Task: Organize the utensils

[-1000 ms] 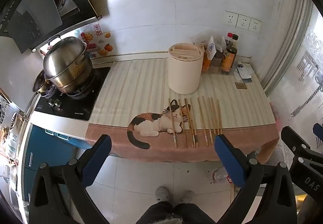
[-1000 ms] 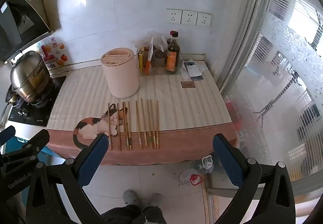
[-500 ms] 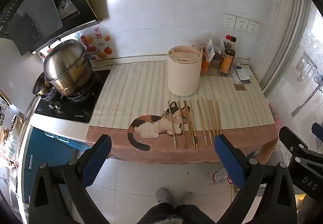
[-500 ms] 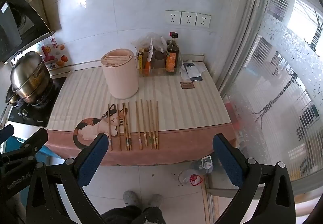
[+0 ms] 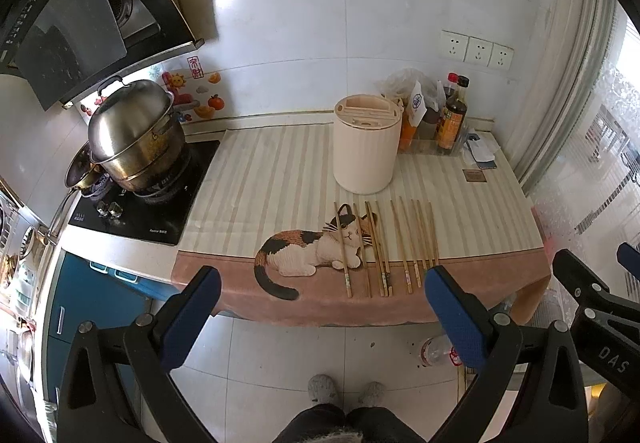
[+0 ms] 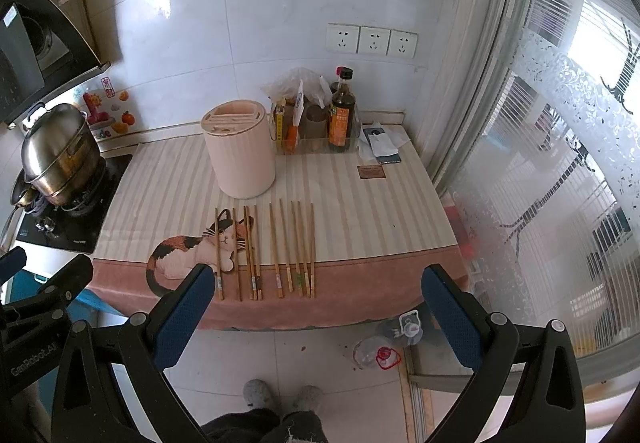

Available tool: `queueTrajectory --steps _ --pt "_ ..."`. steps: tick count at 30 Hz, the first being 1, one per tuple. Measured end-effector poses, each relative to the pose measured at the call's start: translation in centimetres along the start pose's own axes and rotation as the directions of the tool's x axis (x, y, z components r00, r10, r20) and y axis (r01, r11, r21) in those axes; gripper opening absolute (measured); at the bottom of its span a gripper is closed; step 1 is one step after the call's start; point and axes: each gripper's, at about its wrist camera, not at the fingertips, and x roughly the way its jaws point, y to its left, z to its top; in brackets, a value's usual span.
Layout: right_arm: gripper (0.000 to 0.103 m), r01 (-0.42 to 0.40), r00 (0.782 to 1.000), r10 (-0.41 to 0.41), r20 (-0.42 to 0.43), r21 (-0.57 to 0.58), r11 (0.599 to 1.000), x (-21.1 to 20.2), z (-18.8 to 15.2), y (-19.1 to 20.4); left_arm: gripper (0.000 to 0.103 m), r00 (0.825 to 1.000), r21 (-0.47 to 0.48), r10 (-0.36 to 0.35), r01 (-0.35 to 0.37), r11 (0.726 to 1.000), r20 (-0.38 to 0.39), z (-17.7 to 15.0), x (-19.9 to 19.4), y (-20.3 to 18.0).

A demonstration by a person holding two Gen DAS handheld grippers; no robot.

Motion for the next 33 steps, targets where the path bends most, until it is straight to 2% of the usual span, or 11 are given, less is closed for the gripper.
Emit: queueTrajectory --steps 33 --pt "0.103 0.002 1.0 -0.002 0.014 -0.001 1.0 -0.3 0.3 0.43 0.103 1.0 0.0 -0.001 0.001 1.0 0.002 0.09 -0.09 0.16"
